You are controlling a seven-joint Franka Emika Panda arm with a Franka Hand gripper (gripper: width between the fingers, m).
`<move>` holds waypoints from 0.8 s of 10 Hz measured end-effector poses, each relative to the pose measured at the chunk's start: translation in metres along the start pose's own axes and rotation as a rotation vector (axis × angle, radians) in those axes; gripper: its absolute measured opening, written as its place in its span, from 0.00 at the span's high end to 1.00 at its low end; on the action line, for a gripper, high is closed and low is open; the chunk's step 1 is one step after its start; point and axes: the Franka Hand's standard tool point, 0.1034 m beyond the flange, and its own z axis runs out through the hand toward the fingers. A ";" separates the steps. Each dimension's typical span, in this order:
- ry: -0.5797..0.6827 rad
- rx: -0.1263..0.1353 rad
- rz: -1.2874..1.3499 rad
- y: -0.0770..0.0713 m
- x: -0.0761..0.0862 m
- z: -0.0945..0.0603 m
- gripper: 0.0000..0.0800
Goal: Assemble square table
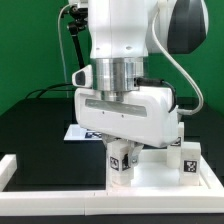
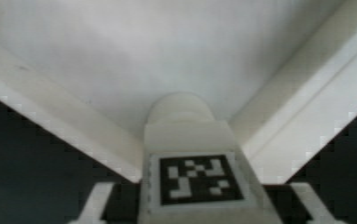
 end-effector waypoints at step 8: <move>-0.059 0.028 1.032 0.001 0.003 0.003 0.64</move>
Offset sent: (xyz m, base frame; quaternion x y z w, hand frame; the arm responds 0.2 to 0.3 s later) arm 0.0054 -0.0195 0.0016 -0.0303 -0.0013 0.3136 0.9491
